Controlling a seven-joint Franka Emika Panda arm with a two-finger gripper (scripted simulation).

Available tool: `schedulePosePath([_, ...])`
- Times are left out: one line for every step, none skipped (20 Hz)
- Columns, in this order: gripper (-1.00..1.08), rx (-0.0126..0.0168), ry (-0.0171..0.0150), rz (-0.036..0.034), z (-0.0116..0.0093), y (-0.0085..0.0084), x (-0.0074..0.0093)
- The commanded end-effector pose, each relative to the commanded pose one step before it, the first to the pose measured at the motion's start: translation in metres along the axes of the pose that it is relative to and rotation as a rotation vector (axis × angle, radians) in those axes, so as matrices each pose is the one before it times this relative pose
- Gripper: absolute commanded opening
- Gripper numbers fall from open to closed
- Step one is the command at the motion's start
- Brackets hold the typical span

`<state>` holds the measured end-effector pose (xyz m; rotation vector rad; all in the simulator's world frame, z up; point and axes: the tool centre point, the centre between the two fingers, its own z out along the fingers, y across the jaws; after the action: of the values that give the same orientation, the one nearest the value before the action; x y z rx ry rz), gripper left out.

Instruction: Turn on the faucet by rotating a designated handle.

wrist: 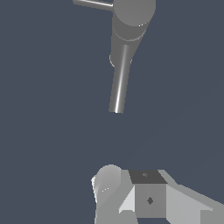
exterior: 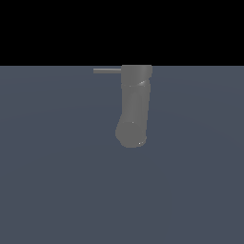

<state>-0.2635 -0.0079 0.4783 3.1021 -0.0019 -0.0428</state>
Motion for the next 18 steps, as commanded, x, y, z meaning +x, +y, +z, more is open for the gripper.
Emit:
schedulePosePath([-1.0, 0.0, 0.0, 0.0, 0.0, 0.00001, 0.0])
schedulePosePath([-1.0, 0.00032, 0.00097, 0.00116, -0.00026, 0.00027, 0.00026])
schedulePosePath([-1.0, 0.00105, 0.00305, 0.00367, -0.0008, 0.00092, 0.00065])
schedulePosePath([-1.0, 0.00166, 0.00484, 0.00582, -0.00127, 0.00145, 0.00113])
schedulePosePath([-1.0, 0.00229, 0.00674, 0.0081, -0.00178, 0.00204, 0.00153])
schedulePosePath([-1.0, 0.0028, 0.00835, 0.01001, -0.0022, 0.00254, 0.0019])
schedulePosePath([-1.0, 0.00261, 0.00792, 0.00943, -0.00208, 0.00243, 0.00181])
schedulePosePath([-1.0, 0.00191, 0.00593, 0.00696, -0.00156, 0.00183, 0.00133])
schedulePosePath([-1.0, 0.00124, 0.00394, 0.00449, -0.00104, 0.00123, 0.00085])
schedulePosePath([-1.0, 0.00055, 0.00186, 0.00196, -0.00049, 0.00058, 0.00039])
schedulePosePath([-1.0, -0.0001, -0.00021, -0.00043, 0.00005, -0.00006, -0.00011])
schedulePosePath([-1.0, -0.00044, -0.0016, -0.00151, 0.00042, -0.00051, -0.00028])
schedulePosePath([-1.0, 0.00001, -0.00059, 0.00036, 0.00017, -0.00022, 0.00011])
schedulePosePath([-1.0, 0.00038, -0.00001, 0.00198, 0.00003, -0.00008, 0.00046])
schedulePosePath([-1.0, 0.00064, 0.00016, 0.00325, 0.0, -0.00008, 0.00076])
schedulePosePath([-1.0, 0.00086, 0.00013, 0.00444, 0.00002, -0.00012, 0.00102])
schedulePosePath([-1.0, 0.00104, -0.00001, 0.00547, 0.00007, -0.00021, 0.00127])
schedulePosePath([-1.0, 0.0012, -0.00014, 0.00647, 0.00013, -0.00031, 0.00151])
